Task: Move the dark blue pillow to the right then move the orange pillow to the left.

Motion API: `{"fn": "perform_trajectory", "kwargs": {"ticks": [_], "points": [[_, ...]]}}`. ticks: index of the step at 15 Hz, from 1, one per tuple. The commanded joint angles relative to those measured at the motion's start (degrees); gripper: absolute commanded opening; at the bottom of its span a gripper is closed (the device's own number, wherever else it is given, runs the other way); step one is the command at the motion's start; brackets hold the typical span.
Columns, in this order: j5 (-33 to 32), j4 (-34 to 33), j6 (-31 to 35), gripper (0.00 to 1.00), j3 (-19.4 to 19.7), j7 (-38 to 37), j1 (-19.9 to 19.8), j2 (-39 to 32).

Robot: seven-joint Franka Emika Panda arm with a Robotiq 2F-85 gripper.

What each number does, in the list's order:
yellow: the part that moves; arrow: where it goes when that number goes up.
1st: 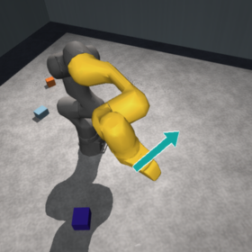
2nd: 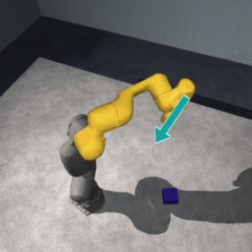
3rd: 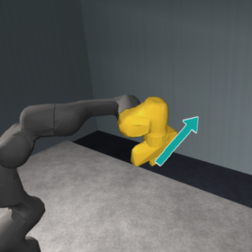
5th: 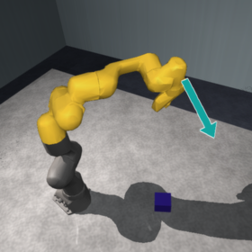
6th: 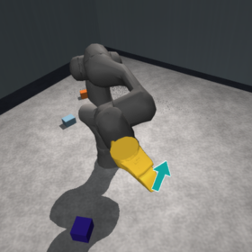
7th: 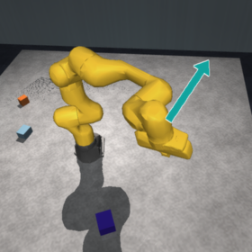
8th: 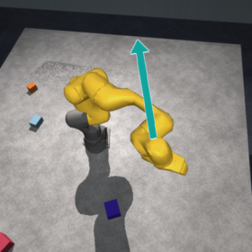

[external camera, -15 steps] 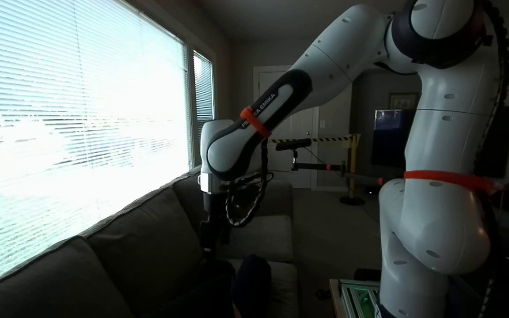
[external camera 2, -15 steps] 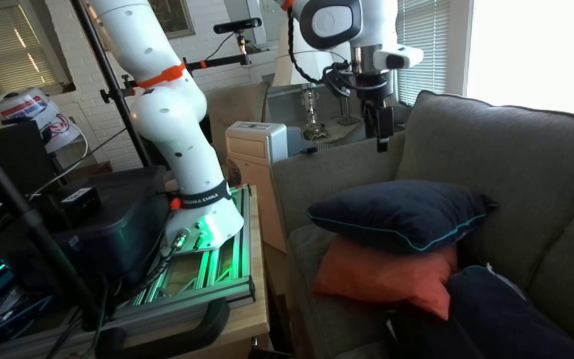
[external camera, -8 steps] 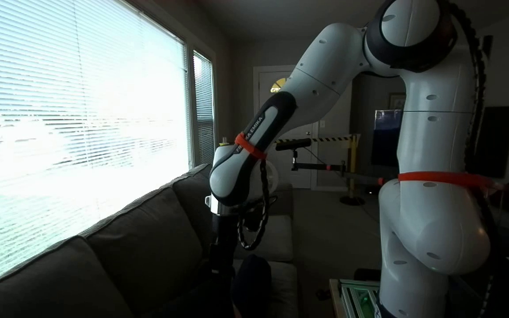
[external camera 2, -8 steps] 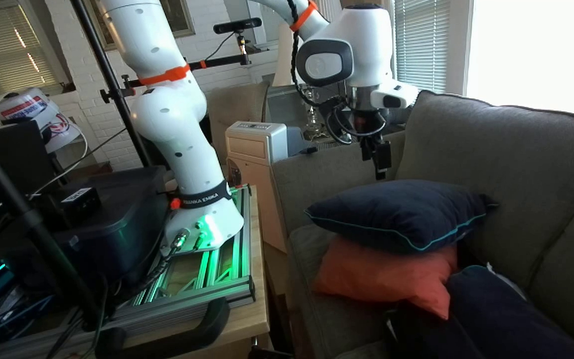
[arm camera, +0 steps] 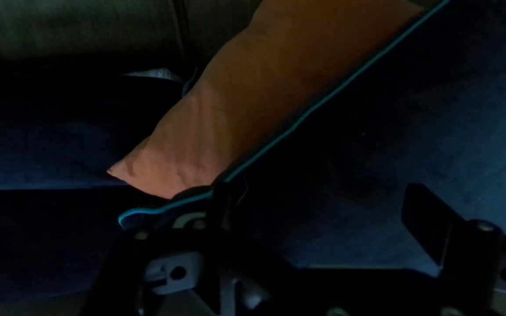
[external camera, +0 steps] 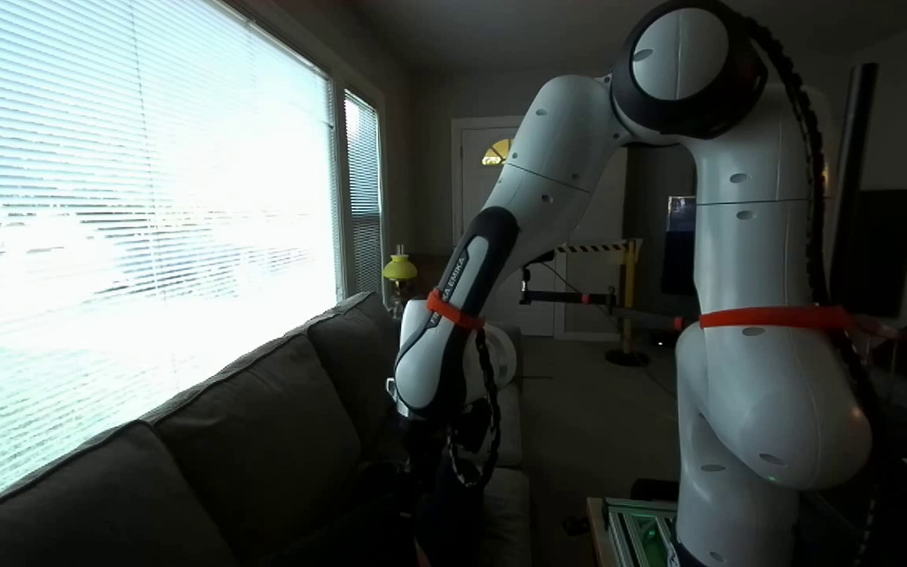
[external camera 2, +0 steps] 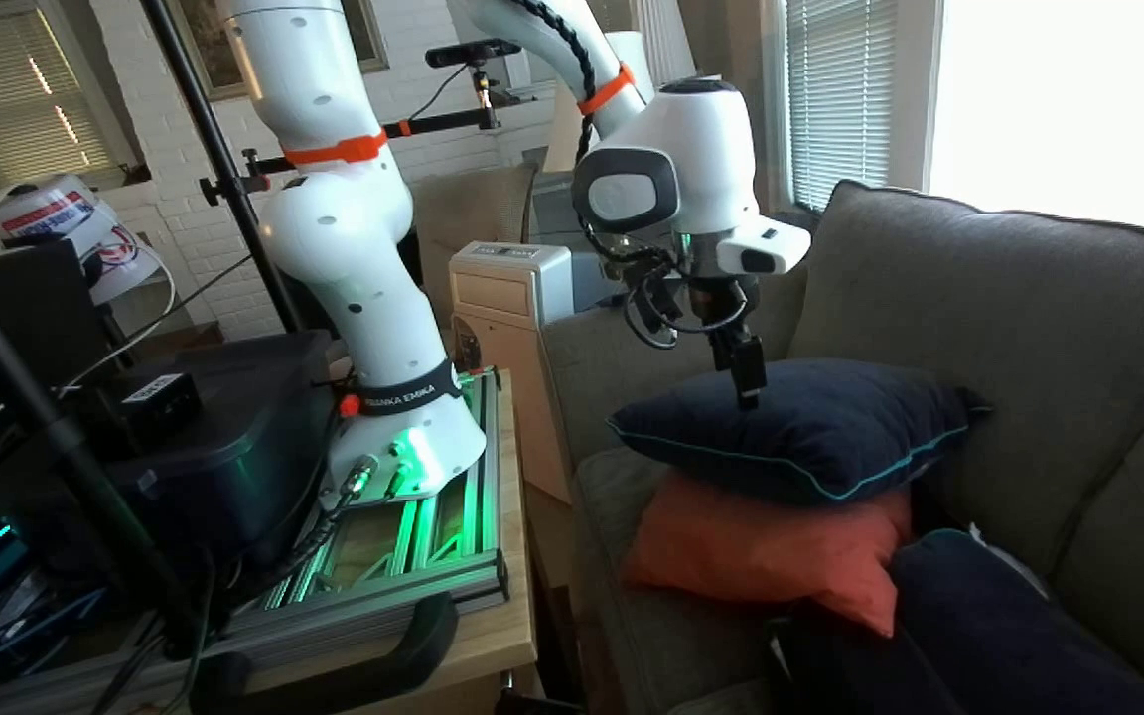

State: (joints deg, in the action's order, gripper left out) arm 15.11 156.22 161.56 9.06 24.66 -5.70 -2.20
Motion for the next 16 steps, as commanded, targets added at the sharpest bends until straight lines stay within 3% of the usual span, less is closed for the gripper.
{"fn": "perform_trajectory", "kwargs": {"ticks": [1,7,16], "points": [[11.7,0.7,5.1,1.0,-1.3,4.5,-0.5,-2.0],[33.4,-2.7,5.0,1.0,-5.7,17.7,-0.4,-4.7],[47.7,-8.5,7.2,1.0,-10.8,36.2,-1.4,-14.7]]}}
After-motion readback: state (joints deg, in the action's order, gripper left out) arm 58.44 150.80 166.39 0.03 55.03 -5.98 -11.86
